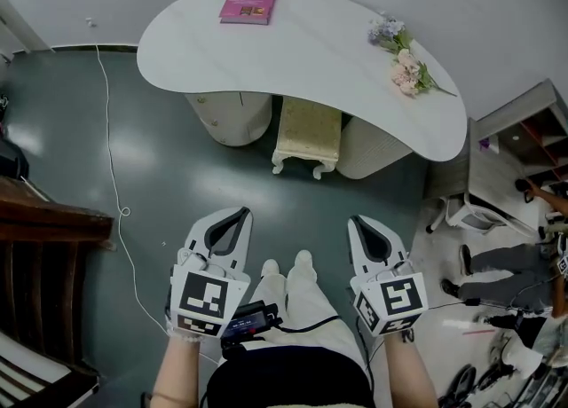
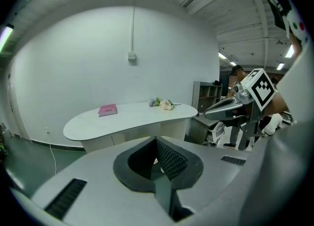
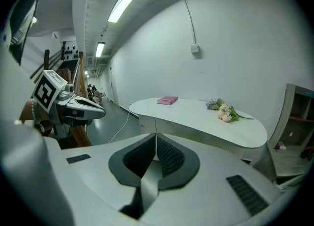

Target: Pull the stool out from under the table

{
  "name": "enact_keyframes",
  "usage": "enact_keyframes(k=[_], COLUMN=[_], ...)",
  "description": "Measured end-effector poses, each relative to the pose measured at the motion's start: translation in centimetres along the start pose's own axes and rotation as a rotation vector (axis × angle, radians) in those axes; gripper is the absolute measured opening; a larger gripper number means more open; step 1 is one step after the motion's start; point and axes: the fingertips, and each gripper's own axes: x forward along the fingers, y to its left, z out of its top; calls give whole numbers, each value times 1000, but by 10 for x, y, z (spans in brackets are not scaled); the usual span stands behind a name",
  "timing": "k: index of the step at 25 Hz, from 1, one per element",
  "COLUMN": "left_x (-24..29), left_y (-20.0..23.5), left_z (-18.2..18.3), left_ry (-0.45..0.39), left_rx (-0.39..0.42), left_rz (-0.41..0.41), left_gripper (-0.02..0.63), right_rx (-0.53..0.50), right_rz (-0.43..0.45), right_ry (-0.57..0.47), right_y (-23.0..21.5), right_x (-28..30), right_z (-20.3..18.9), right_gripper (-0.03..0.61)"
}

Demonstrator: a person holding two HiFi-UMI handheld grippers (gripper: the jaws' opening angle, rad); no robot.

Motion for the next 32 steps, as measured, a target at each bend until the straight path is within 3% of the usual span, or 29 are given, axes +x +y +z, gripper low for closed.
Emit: enact_keyframes(k=[6, 18, 26, 32], left_x=[17, 73, 125, 169], left_y=[2, 7, 13, 17], left_z=[-6, -32, -72, -105], left_ry=[2, -5, 3, 10], left_rx=[-5, -9, -14, -80], left_rz=[17, 15, 14, 20], left_gripper=[17, 17, 17, 17], right_rx=[-9, -26, -20, 12], right_rz=[59, 45, 43, 40], right_ry=[20, 89, 124, 148], right_y=[-7, -47, -74, -97], right_x=[15, 73, 119, 154], right_z=[-13, -56, -98, -135], right_gripper=[37, 37, 38, 38])
